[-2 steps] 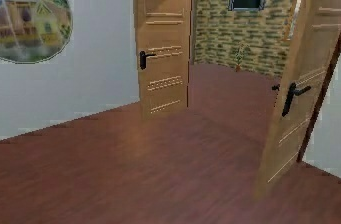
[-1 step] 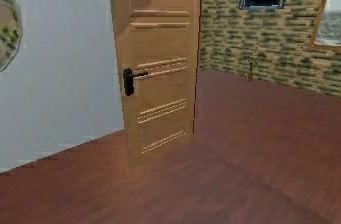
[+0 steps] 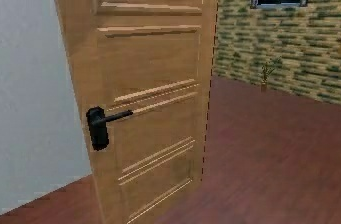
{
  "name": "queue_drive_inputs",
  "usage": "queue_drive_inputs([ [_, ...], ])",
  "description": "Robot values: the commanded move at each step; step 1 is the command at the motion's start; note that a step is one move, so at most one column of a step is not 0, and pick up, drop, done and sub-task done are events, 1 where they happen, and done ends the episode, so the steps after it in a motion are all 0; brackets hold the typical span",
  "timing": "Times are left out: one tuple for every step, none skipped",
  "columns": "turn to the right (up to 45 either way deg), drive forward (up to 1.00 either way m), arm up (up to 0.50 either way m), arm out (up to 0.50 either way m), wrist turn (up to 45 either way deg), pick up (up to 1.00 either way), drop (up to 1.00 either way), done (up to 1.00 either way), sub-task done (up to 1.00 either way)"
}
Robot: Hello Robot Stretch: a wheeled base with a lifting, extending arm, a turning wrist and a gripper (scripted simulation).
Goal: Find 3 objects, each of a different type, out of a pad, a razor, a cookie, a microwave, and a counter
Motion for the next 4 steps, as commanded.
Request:
queue_drive_inputs([
  [36.0, 0.0, 0.0, 0.0, 0.0, 0.0, 0.0, 0.0, 0.0],
  [0.0, 1.0, 0.0, 0.0, 0.0, 0.0, 0.0, 0.0, 0.0],
  [6.0, 0.0, 0.0, 0.0, 0.0, 0.0, 0.0, 0.0, 0.0],
  [0.0, 0.55, 0.0, 0.0, 0.0, 0.0, 0.0, 0.0, 0.0],
])
